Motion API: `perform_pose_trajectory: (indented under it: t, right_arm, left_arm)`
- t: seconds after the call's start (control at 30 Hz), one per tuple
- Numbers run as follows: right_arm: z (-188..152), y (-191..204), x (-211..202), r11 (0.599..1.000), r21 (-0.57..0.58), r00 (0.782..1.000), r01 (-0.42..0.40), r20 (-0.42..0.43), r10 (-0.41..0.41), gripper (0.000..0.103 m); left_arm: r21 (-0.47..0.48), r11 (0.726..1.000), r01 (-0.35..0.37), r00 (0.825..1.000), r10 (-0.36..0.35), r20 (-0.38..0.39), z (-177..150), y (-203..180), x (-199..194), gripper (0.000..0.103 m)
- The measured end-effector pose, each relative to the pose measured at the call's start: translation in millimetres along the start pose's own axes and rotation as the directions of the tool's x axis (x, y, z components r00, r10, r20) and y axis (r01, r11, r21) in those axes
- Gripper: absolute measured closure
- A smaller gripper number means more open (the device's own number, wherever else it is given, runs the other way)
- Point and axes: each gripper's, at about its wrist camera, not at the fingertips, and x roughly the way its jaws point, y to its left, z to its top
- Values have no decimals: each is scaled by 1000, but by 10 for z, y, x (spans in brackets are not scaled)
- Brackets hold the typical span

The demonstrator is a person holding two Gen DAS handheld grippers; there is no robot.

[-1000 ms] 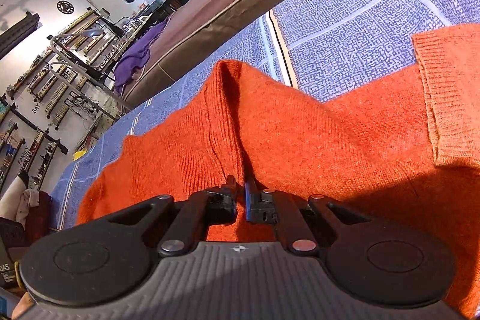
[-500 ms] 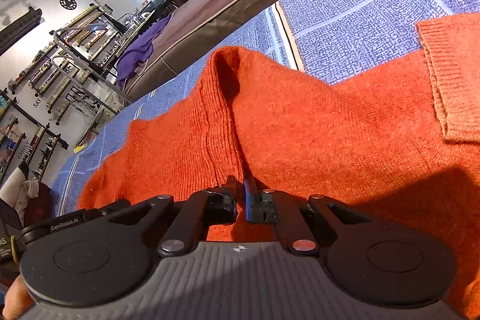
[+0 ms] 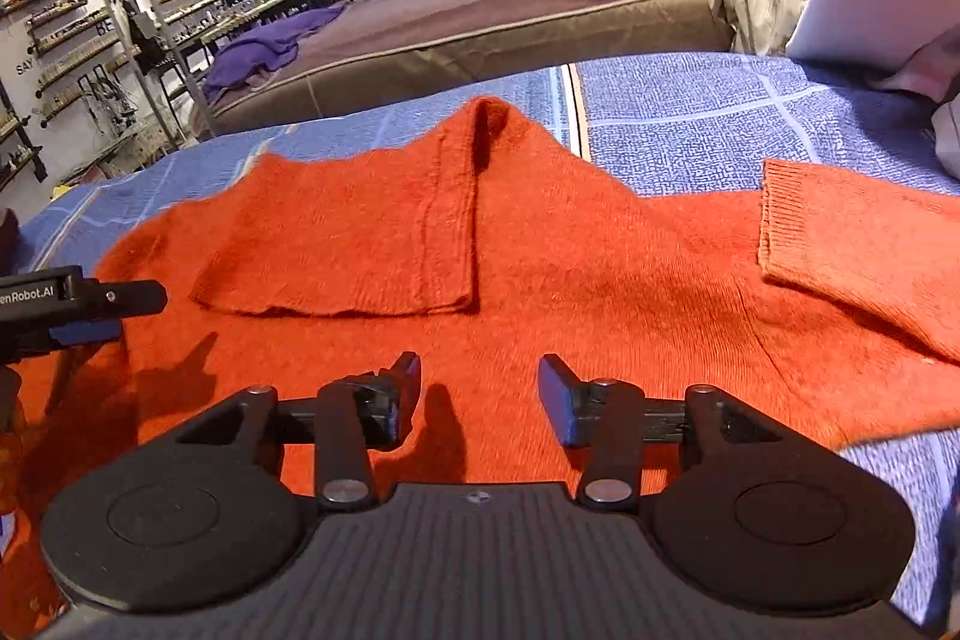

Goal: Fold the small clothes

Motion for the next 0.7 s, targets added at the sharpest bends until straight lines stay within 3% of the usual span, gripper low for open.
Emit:
perform_pose_trajectory:
  t: [0.1, 0.17, 0.27, 0.33, 0.47, 0.57, 0.6, 0.63, 0.7]
  right_arm:
    - [-256, 72, -305, 998, -55, 1000, -17, 3, 17, 21]
    - [-411, 100, -489, 996, -87, 1000, 2, -9, -3, 16]
    - [-561, 105, -700, 991, -126, 999, 41, -27, -45, 16]
    - [-644, 95, -820, 989, -135, 997, 64, -33, -69, 15]
    - [-802, 143, -1004, 985, -155, 996, 75, -34, -81, 11]
    - [-869, 158, -1037, 986, -141, 995, 85, -39, -92, 10]
    - [-873, 166, -1042, 988, -133, 995, 82, -36, -88, 10]
    - [-869, 180, -1042, 988, -130, 996, 80, -31, -85, 10]
    - [-878, 216, -1059, 987, -140, 996, 80, -25, -84, 10]
  left_arm:
    - [-8, 1000, 27, 1000, -27, 6, -300, 264, -480, 13]
    - [-40, 999, 2, 1000, -3, -5, -519, 504, -763, 13]
    - [-106, 994, -27, 999, 23, -41, -839, 913, -1137, 22]
    - [-149, 988, -36, 998, 26, -63, -1006, 1087, -1287, 29]
    - [-203, 979, 27, 996, -44, -79, -1202, 1217, -1382, 36]
    - [-205, 977, 60, 992, -82, -99, -1263, 1147, -1265, 68]
    - [-204, 978, 44, 992, -67, -106, -1289, 1126, -1212, 85]
    - [-203, 979, 24, 993, -46, -106, -1304, 1116, -1164, 93]
    - [-227, 974, 21, 994, -45, -100, -1286, 1118, -1135, 96]
